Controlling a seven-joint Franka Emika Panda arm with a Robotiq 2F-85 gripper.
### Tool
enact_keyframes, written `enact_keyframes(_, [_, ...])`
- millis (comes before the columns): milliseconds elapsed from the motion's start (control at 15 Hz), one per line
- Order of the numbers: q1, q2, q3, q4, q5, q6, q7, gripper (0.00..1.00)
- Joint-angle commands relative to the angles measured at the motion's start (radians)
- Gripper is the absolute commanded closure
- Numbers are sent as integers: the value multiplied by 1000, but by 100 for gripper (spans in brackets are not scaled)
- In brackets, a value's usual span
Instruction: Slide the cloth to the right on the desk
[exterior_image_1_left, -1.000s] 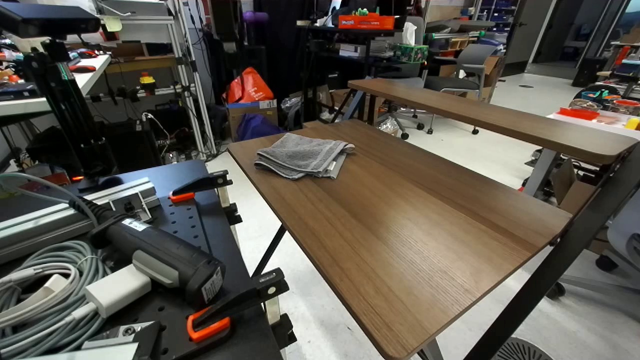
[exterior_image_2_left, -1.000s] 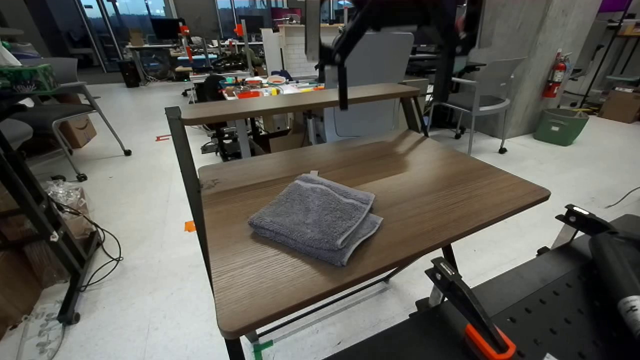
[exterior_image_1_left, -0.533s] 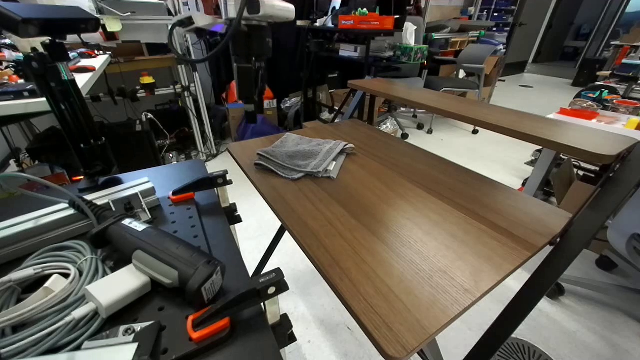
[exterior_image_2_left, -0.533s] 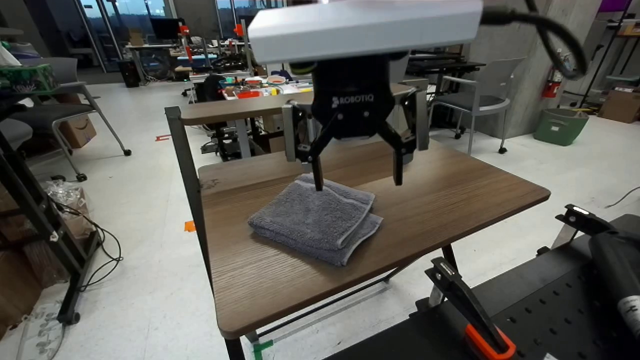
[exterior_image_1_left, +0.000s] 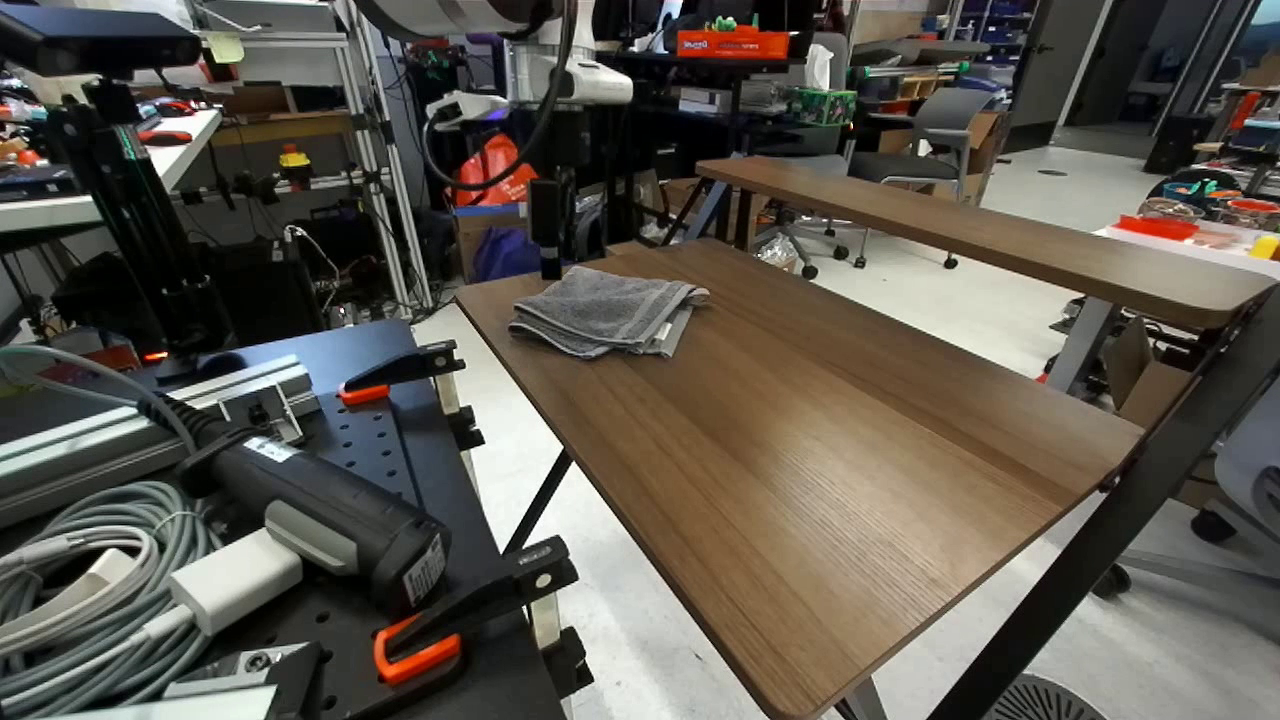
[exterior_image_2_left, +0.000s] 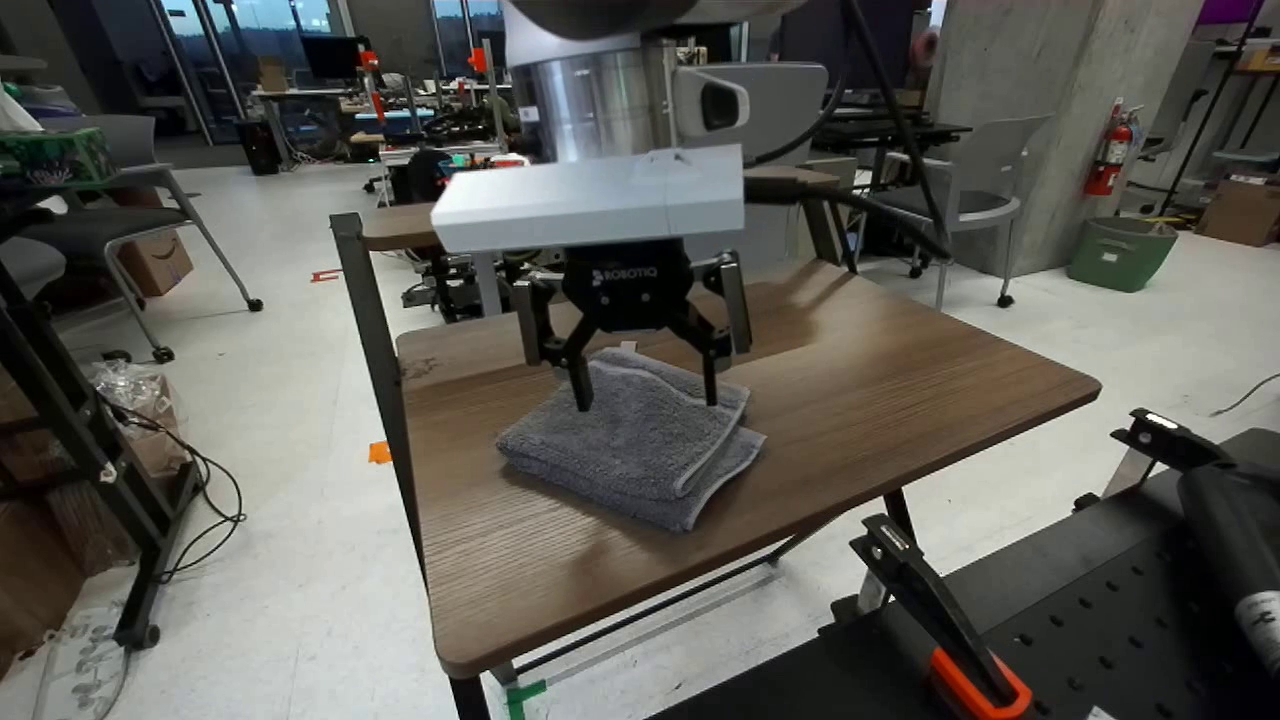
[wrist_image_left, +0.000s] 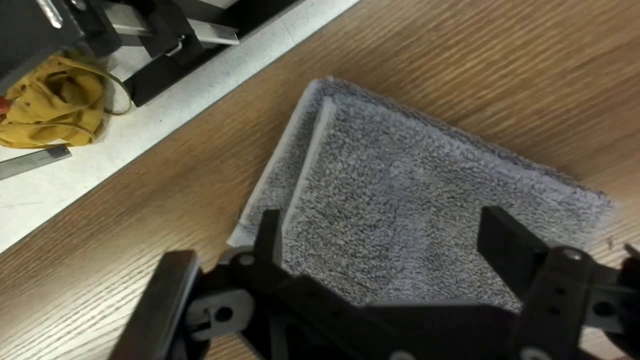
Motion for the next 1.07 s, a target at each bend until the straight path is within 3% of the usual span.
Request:
enact_keyframes(0, [68,95,-65,109,-27,17,47,0])
enact_keyframes(400, [85,197,-110,209,-2,21,54,0])
enact_keyframes(1000, [24,275,-150,271,44,19,25,0])
